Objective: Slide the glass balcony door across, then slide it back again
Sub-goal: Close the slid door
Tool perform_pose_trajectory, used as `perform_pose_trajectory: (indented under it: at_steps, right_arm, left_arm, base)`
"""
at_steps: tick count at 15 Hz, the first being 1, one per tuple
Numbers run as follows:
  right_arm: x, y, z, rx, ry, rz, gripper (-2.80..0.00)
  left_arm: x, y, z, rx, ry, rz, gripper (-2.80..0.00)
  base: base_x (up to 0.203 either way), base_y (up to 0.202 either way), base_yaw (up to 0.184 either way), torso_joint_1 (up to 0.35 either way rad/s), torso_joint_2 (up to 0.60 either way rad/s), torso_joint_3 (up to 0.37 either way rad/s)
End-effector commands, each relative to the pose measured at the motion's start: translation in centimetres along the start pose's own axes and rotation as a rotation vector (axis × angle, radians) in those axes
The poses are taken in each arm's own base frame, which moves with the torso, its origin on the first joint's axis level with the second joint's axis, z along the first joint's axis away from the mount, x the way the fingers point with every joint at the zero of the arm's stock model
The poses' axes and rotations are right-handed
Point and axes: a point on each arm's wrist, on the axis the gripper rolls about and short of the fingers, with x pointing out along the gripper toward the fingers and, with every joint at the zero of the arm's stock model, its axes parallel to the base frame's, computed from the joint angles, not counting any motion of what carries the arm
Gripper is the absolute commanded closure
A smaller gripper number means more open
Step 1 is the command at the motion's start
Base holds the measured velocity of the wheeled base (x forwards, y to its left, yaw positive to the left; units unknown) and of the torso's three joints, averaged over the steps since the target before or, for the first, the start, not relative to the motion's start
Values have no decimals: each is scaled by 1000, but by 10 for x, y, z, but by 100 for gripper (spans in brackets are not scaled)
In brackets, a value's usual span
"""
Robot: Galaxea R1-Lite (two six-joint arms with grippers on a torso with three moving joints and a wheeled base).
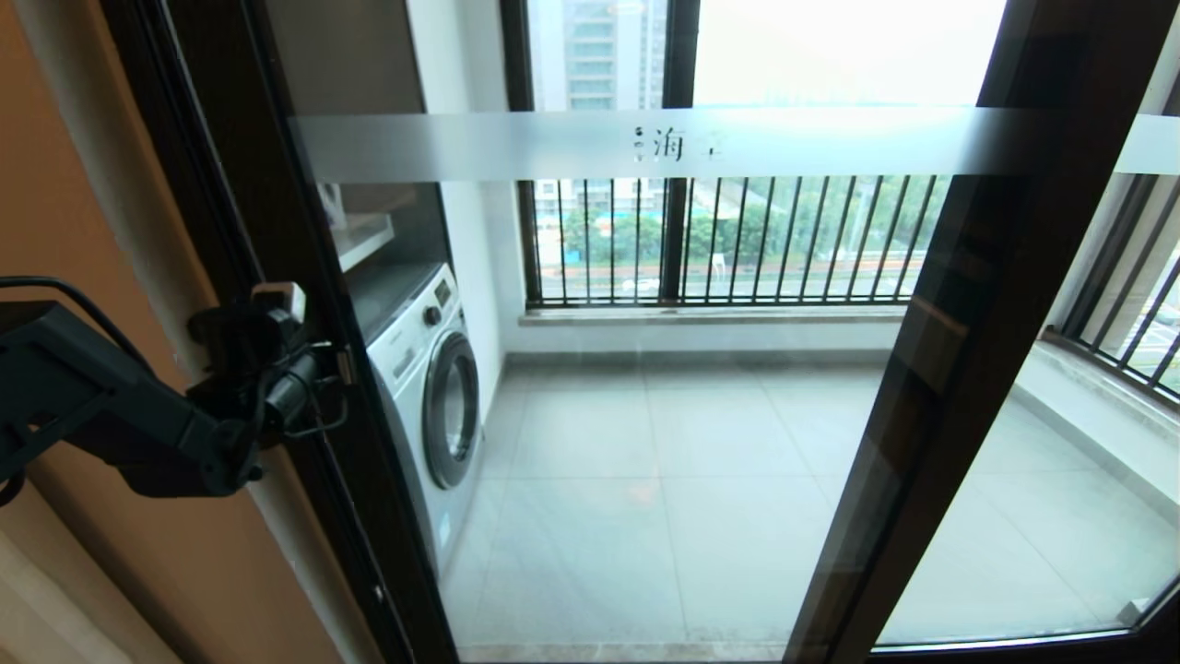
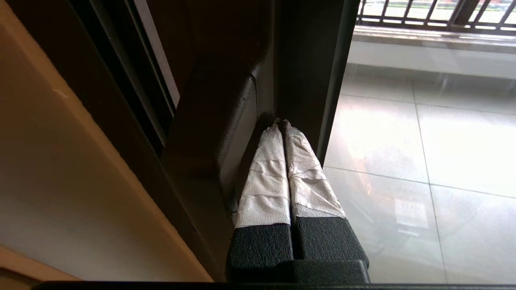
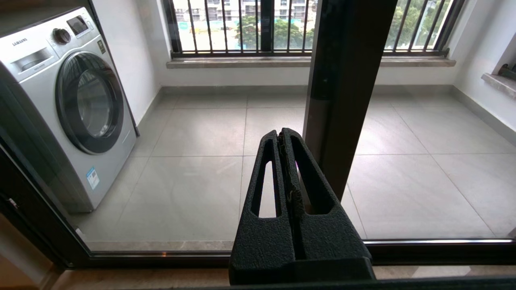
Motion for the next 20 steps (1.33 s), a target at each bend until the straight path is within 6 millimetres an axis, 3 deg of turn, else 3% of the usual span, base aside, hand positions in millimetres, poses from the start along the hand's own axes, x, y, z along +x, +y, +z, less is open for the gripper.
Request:
perform_pose_trajectory:
  at_steps: [1, 6, 20]
  right_arm:
    - [1, 0, -3, 0, 10, 1, 0]
    - [1, 0, -3, 0, 10, 2, 0]
    - [1, 0, -3, 0, 12, 1, 0]
  left_arm:
    - [5, 8, -6, 2, 14, 5, 0]
    - [24, 23, -11, 19, 3, 44, 0]
    - [35, 62, -10, 7, -9, 87, 0]
  base:
    - [0, 0, 0, 0, 0, 0]
    - [0, 0, 0, 0, 0, 0]
    - [0, 0, 0, 0, 0, 0]
